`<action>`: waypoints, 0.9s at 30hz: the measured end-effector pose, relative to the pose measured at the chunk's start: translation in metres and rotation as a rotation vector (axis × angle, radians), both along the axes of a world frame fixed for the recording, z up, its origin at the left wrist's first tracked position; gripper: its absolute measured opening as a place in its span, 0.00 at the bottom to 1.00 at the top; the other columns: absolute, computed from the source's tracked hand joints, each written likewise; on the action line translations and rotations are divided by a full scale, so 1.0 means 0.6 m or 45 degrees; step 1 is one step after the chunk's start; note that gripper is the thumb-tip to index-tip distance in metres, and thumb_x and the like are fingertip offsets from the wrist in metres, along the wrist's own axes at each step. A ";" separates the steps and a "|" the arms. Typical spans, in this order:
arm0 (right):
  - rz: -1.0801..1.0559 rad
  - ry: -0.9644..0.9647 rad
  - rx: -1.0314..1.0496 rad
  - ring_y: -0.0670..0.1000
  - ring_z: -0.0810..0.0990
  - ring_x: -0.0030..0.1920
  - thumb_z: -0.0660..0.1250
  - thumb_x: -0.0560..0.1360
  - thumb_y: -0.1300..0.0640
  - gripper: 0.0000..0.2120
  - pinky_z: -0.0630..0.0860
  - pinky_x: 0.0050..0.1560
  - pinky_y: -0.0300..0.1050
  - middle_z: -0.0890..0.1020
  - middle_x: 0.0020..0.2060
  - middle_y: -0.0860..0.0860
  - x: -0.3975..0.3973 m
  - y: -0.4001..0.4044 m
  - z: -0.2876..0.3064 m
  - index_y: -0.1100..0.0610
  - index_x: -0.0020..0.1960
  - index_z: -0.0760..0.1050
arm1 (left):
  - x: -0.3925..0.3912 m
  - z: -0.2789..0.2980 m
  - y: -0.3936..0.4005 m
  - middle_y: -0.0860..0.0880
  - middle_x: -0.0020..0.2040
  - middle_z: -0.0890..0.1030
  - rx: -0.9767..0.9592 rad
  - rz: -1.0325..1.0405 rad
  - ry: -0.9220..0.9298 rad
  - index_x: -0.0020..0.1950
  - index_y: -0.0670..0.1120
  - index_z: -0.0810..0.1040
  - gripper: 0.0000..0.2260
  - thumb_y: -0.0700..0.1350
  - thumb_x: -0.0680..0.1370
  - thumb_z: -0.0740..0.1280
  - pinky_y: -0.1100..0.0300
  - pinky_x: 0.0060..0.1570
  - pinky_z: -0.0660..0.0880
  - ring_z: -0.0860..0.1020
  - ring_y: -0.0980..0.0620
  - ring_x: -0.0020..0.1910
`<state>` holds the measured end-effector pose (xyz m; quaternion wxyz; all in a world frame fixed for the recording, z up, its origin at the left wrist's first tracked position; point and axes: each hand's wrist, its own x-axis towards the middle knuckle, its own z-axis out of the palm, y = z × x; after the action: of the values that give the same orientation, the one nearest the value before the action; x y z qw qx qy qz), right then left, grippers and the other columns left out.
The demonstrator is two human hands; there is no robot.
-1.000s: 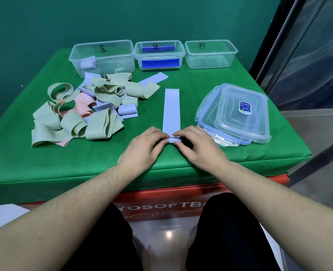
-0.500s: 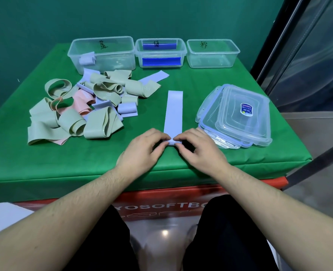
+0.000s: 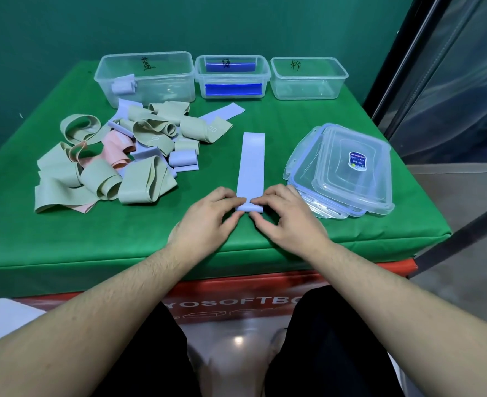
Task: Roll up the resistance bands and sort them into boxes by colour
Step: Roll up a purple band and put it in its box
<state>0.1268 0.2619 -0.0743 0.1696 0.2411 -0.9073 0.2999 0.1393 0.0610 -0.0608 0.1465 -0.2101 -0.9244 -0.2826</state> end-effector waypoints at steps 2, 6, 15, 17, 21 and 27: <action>0.002 0.006 0.017 0.50 0.72 0.50 0.67 0.76 0.48 0.14 0.67 0.54 0.39 0.77 0.48 0.48 -0.001 0.002 -0.001 0.54 0.57 0.81 | -0.001 0.003 0.001 0.52 0.52 0.79 0.029 -0.010 -0.001 0.60 0.46 0.81 0.11 0.45 0.79 0.69 0.77 0.46 0.63 0.70 0.63 0.44; 0.003 0.036 0.027 0.50 0.72 0.50 0.69 0.78 0.51 0.12 0.66 0.53 0.38 0.78 0.47 0.47 -0.002 0.004 -0.003 0.54 0.58 0.82 | 0.000 0.001 0.000 0.53 0.51 0.79 0.031 -0.003 -0.016 0.58 0.47 0.81 0.09 0.47 0.81 0.67 0.73 0.49 0.64 0.75 0.59 0.49; -0.002 0.050 0.020 0.51 0.72 0.50 0.66 0.77 0.49 0.14 0.69 0.54 0.44 0.77 0.48 0.47 0.004 0.001 -0.003 0.54 0.58 0.82 | -0.001 0.004 0.000 0.55 0.54 0.75 -0.012 -0.013 -0.104 0.60 0.49 0.81 0.11 0.50 0.82 0.63 0.61 0.48 0.70 0.76 0.54 0.48; 0.027 0.054 0.011 0.51 0.73 0.50 0.68 0.77 0.52 0.12 0.70 0.54 0.45 0.78 0.48 0.47 0.003 0.002 0.000 0.53 0.58 0.80 | -0.001 0.002 0.000 0.55 0.55 0.72 -0.030 0.000 -0.117 0.60 0.50 0.80 0.11 0.51 0.82 0.63 0.60 0.46 0.69 0.75 0.54 0.46; 0.049 0.056 0.011 0.52 0.74 0.48 0.69 0.78 0.53 0.06 0.70 0.53 0.45 0.79 0.47 0.46 0.000 0.003 0.002 0.54 0.53 0.80 | -0.001 0.001 0.001 0.55 0.54 0.75 -0.001 0.004 -0.095 0.61 0.50 0.80 0.11 0.50 0.82 0.63 0.62 0.47 0.69 0.75 0.57 0.48; 0.013 0.025 0.008 0.50 0.73 0.50 0.67 0.78 0.51 0.10 0.70 0.54 0.44 0.78 0.48 0.47 -0.001 0.002 0.000 0.54 0.55 0.80 | 0.000 0.001 -0.001 0.56 0.54 0.75 0.019 -0.002 -0.068 0.59 0.50 0.79 0.10 0.49 0.79 0.68 0.65 0.41 0.64 0.71 0.71 0.40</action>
<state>0.1264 0.2630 -0.0744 0.1761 0.2493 -0.9053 0.2955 0.1396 0.0604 -0.0600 0.1232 -0.2019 -0.9257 -0.2952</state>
